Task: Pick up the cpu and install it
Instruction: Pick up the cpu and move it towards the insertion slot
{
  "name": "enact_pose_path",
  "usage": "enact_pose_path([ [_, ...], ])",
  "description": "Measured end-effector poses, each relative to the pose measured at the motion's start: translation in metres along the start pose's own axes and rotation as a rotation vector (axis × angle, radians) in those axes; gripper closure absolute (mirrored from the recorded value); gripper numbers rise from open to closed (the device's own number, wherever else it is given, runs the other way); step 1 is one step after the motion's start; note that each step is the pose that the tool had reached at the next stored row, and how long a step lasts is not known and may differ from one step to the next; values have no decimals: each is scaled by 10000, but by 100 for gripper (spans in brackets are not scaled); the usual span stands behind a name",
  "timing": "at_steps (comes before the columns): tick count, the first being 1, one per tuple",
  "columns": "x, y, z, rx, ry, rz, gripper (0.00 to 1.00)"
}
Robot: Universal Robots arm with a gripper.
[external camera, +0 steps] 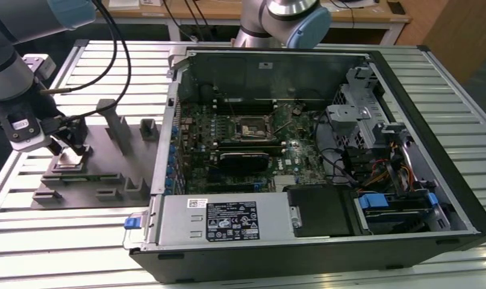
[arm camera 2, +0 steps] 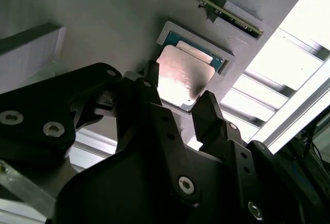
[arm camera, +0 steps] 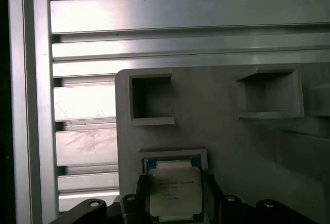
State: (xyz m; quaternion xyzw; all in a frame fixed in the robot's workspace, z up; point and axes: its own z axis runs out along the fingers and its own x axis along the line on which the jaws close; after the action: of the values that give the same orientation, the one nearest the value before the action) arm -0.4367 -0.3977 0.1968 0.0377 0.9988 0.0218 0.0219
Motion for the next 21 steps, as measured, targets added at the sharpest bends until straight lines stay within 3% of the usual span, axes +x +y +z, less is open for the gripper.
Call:
enact_pose_path([
  [2, -2, 0, 3, 5, 28, 1, 47],
  [6, -17, 1, 6, 34, 177, 7, 47],
  [15, -40, 3, 23, 36, 183, 8, 47],
  [21, -42, -13, 30, 106, 177, 5, 47],
])
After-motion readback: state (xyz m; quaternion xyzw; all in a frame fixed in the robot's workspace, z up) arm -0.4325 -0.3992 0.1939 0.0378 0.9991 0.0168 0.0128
